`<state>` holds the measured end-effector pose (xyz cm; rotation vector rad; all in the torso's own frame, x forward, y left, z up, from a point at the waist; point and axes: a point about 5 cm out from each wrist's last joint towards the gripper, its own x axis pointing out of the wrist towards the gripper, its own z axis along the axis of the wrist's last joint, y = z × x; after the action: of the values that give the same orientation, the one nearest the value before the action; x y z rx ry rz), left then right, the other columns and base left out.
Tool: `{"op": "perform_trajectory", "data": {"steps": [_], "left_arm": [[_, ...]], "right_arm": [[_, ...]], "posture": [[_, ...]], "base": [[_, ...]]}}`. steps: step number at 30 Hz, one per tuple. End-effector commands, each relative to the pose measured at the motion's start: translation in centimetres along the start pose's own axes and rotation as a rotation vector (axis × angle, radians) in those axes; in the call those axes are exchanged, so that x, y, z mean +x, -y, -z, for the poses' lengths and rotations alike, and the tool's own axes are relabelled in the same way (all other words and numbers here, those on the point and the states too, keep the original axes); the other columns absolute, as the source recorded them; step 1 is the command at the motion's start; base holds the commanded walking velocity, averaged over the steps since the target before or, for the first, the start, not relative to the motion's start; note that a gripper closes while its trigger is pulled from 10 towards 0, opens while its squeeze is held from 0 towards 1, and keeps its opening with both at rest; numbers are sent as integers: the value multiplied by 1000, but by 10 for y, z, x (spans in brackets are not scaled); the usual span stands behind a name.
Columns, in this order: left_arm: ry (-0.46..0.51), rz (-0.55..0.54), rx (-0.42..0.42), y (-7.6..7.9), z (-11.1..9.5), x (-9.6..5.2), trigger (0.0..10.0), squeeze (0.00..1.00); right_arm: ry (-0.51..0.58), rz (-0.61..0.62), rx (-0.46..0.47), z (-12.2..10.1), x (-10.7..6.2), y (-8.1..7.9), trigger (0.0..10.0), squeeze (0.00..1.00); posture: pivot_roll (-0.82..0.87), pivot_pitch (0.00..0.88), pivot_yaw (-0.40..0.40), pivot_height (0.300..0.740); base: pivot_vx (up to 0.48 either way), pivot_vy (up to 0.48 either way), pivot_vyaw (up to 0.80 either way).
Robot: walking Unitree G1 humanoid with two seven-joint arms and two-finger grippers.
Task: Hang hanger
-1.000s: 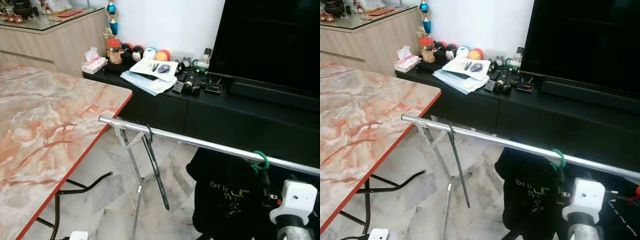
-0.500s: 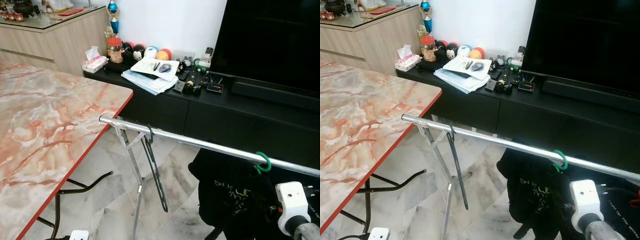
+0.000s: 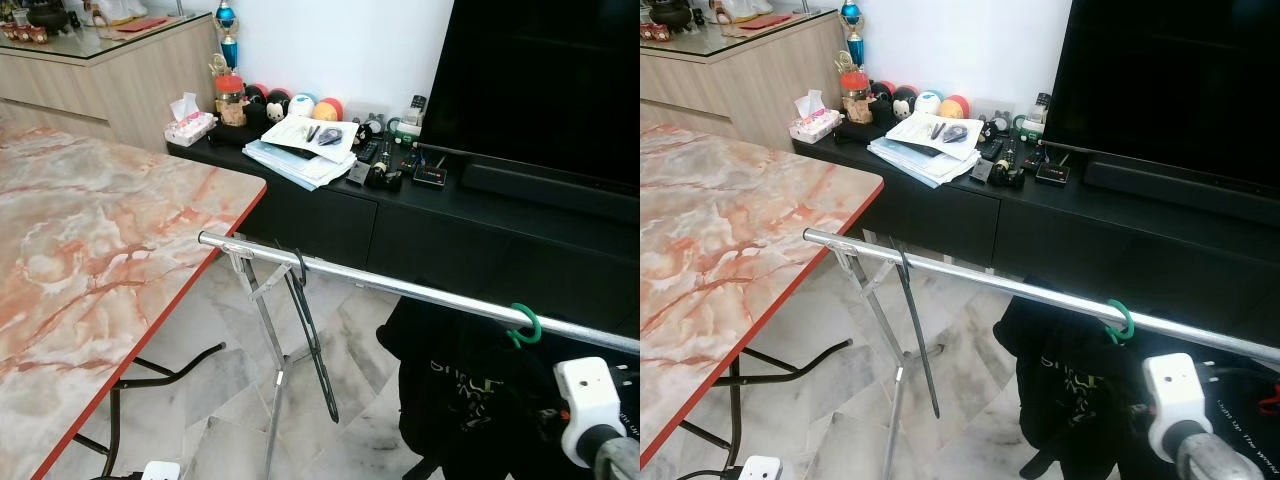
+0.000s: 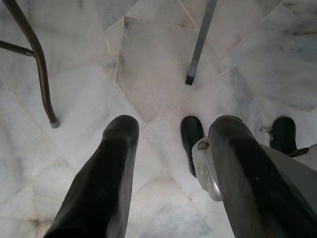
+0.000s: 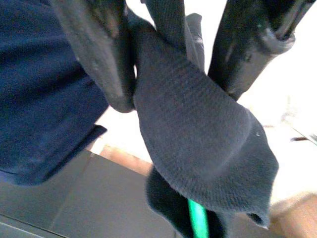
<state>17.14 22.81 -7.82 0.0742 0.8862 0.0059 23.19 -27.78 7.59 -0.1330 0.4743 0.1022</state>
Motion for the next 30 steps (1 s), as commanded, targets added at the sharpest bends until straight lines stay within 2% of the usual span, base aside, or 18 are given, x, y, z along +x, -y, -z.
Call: {"op": "perform_trajectory", "data": {"steps": [1, 18, 30], "left_arm": [[-40, -1, 2, -1, 10, -2, 10000, 0], [-51, 14, 14, 2, 13, -3, 10000, 0], [-60, 14, 12, 3, 15, -3, 10000, 0]], "right_arm": [[51, -21, 11, -11, 1, -3, 0, 0], [47, -25, 41, -3, 6, -12, 0, 0], [83, -50, 77, -4, 16, -33, 0, 0]], "posture": [[-41, 73, 6, 740], [-40, 84, 2, 740], [-29, 93, 0, 740]], "base": [[0, 0, 0], [0, 0, 0], [0, 0, 0]]}}
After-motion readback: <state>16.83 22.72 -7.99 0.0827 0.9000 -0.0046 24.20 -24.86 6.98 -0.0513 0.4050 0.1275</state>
